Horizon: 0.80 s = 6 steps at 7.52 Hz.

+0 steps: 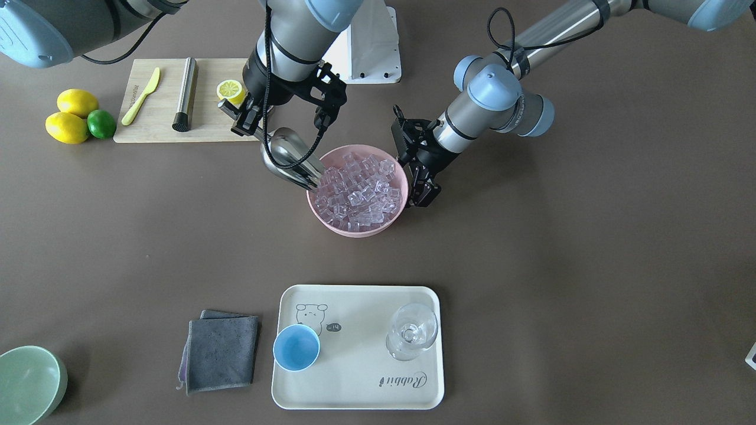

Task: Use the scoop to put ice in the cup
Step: 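Carry the scoop over the pink bowl with the right gripper, then dig the scoop into the ice cubes with the right gripper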

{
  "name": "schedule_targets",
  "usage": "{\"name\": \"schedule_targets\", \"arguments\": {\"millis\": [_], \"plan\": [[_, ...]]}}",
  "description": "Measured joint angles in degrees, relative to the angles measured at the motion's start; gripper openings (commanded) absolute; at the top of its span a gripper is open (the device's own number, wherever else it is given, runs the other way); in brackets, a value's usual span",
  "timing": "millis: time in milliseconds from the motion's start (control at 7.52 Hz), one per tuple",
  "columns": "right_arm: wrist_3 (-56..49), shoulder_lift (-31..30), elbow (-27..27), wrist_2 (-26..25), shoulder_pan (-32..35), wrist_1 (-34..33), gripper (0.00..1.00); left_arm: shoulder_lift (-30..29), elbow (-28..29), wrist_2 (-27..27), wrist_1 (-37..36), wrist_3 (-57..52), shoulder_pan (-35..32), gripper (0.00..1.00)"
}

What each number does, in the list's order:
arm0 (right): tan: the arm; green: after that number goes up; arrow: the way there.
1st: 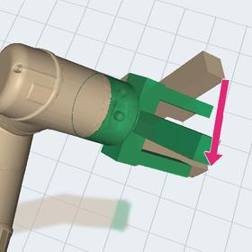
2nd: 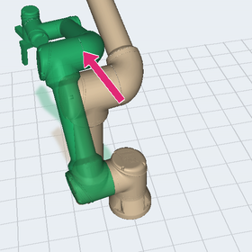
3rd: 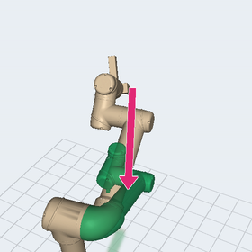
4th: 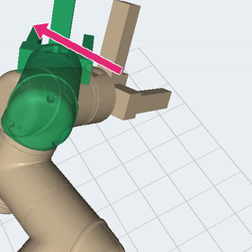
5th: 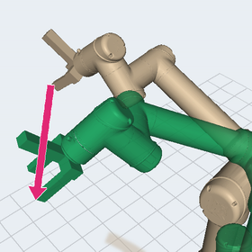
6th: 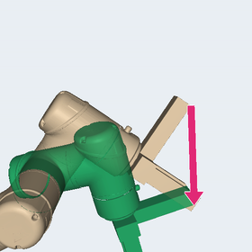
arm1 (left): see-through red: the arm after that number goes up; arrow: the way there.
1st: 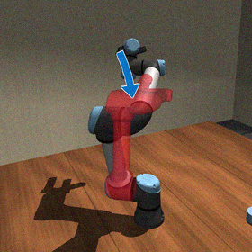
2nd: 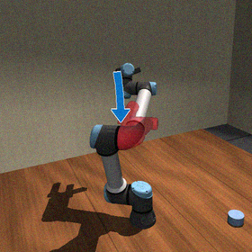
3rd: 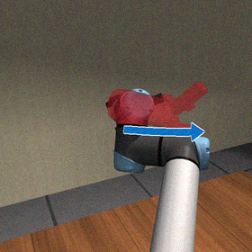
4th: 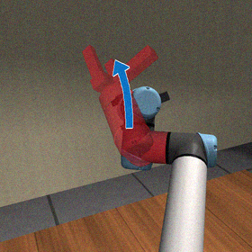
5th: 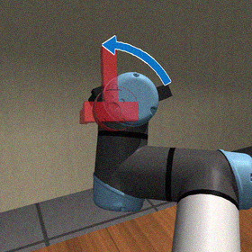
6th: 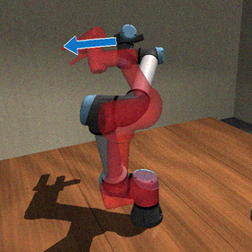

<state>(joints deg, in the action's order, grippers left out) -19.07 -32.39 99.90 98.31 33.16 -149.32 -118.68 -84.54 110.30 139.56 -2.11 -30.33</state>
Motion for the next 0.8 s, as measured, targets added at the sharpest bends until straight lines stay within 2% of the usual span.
{"name": "schedule_targets", "arguments": {"millis": [399,797], "plan": [[0.1,3.7,-6.4,-3.4,-2.9,-0.7,0.0,0.1,-0.1,0.0,0.0,0.1,0.0,0.98],[0.3,4.8,-12.0,-5.9,-3.6,1.0,0.0,0.2,-0.2,0.0,0.0,0.1,0.0,0.98]]}}
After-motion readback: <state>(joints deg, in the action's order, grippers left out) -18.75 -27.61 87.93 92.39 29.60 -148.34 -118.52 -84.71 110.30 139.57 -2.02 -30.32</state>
